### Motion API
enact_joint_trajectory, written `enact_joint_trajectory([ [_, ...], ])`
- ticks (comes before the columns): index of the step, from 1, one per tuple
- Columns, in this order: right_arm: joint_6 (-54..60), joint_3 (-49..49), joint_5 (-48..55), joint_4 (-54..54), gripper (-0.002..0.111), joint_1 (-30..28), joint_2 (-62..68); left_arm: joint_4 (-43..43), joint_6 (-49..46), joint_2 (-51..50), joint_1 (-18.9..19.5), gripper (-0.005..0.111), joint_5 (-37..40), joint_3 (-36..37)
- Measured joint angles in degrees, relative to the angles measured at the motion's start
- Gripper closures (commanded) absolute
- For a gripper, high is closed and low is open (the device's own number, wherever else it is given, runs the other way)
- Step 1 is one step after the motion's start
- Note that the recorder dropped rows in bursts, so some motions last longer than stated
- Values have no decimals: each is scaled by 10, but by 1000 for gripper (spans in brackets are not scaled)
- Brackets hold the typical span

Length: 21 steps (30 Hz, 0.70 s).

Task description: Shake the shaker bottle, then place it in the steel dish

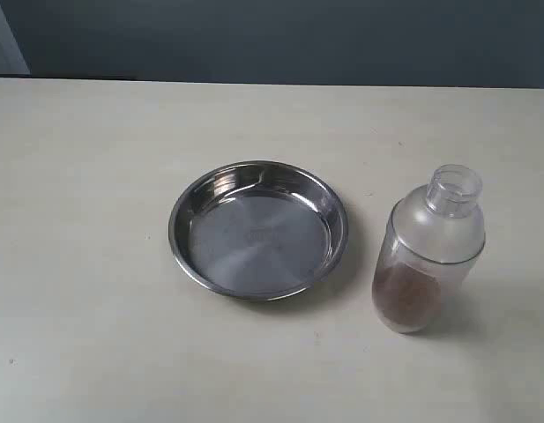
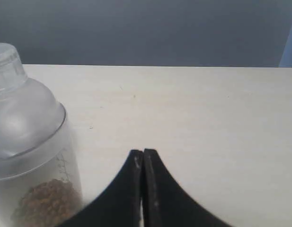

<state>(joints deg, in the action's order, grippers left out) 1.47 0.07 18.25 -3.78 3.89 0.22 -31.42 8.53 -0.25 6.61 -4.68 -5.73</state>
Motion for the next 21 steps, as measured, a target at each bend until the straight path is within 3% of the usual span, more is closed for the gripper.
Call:
enact_joint_trajectory([
  [4,0,0,0,0,109,0,0,96,52,-43,0,106,-26,-66],
  [7,0,0,0,0,109,0,0,266,172,-125,-9,106,-70,-106],
  [11,0,0,0,0,109,0,0,610,395,-294,-42,106,-270,-127],
  [14,0,0,0,0,109,0,0,773,460,-440,-54,106,-412,-136],
  [18,0,0,0,0,109,0,0,814,457,-599,-55,106,-471,-136],
  [21,0,0,0,0,109,0,0,820,394,-705,-62,105,-561,-136],
])
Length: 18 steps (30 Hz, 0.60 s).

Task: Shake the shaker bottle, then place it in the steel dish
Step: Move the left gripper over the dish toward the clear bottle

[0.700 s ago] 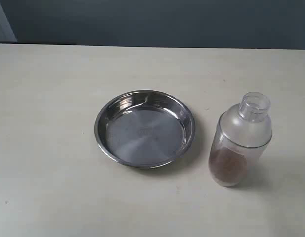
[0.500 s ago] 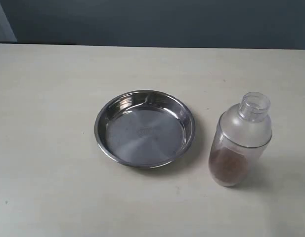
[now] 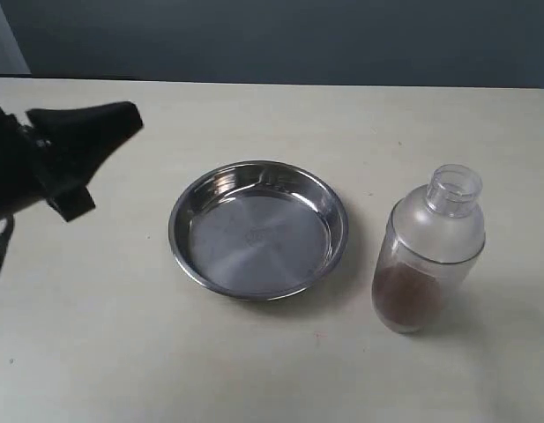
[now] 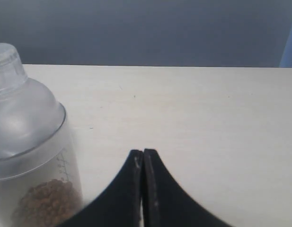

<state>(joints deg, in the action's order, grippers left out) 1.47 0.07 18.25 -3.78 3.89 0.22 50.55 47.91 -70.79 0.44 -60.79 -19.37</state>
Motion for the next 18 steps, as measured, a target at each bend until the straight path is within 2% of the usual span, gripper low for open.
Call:
enact_joint_trajectory([
  [3,0,0,0,0,109,0,0,6,-83,-72,-28,91,-59,-5],
  [7,0,0,0,0,109,0,0,25,-132,-143,-87,56,-69,-26],
  [8,0,0,0,0,109,0,0,29,-135,-160,-102,44,-69,-33],
  [11,0,0,0,0,109,0,0,31,-153,-197,-143,25,-69,-59],
  [18,0,0,0,0,109,0,0,53,-218,-258,-216,5,-67,-113],
])
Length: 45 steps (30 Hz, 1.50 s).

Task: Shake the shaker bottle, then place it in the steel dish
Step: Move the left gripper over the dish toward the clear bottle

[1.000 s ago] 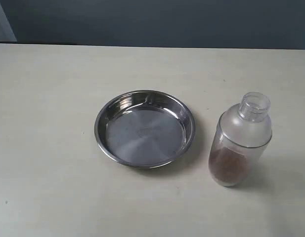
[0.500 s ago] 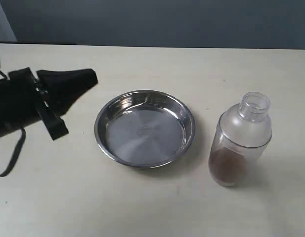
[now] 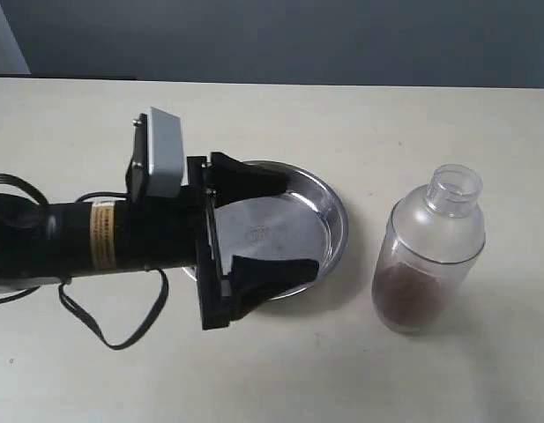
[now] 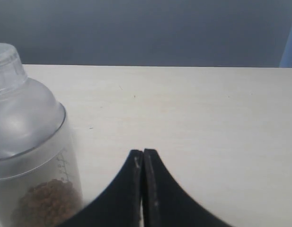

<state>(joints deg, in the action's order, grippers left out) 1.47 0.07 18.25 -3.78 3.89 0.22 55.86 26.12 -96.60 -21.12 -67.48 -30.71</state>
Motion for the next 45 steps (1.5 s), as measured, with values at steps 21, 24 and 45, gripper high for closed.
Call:
enact_joint_trajectory([
  [21,0,0,0,0,109,0,0,-161,-40,-156,-126,4,10,-96],
  [24,0,0,0,0,109,0,0,-161,-52,-172,-137,4,10,-110],
  [45,0,0,0,0,109,0,0,-179,-58,-259,-164,4,-10,-194],
])
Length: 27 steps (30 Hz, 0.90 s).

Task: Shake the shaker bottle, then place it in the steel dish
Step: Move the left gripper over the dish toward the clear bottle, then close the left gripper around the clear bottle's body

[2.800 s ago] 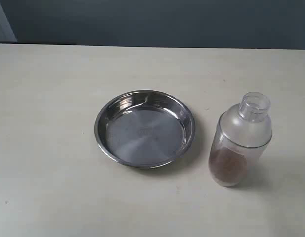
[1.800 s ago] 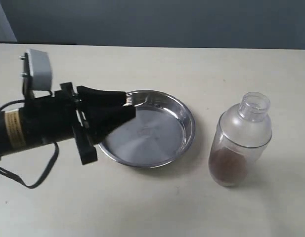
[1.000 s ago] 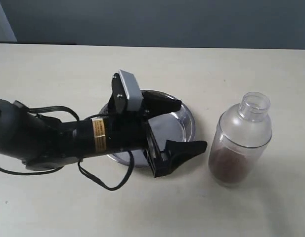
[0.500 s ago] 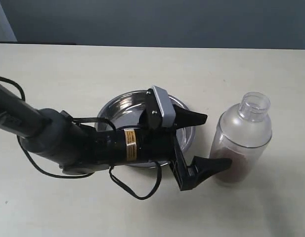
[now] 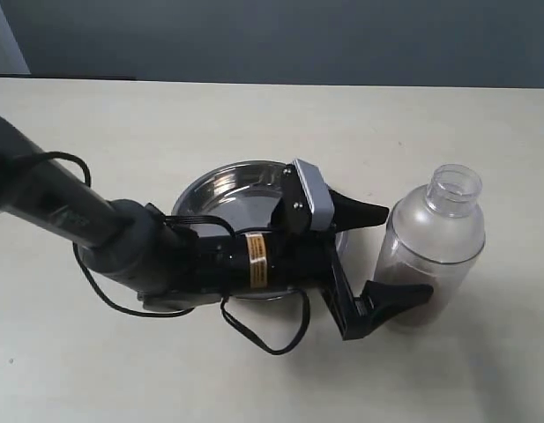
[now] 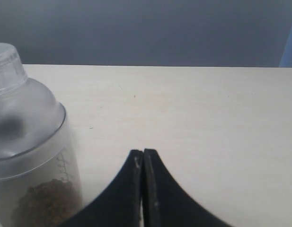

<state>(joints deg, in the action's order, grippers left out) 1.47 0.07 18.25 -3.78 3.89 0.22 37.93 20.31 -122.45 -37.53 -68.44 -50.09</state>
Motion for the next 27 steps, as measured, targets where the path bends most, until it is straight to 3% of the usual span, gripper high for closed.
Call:
enact_joint_trajectory([
  [14,0,0,0,0,109,0,0,0,43,-35,-1,4,-6,-55],
  [23,0,0,0,0,109,0,0,-31,40,-35,-46,4,-4,-67],
  [27,0,0,0,0,109,0,0,-38,37,-35,-60,4,33,-85],
])
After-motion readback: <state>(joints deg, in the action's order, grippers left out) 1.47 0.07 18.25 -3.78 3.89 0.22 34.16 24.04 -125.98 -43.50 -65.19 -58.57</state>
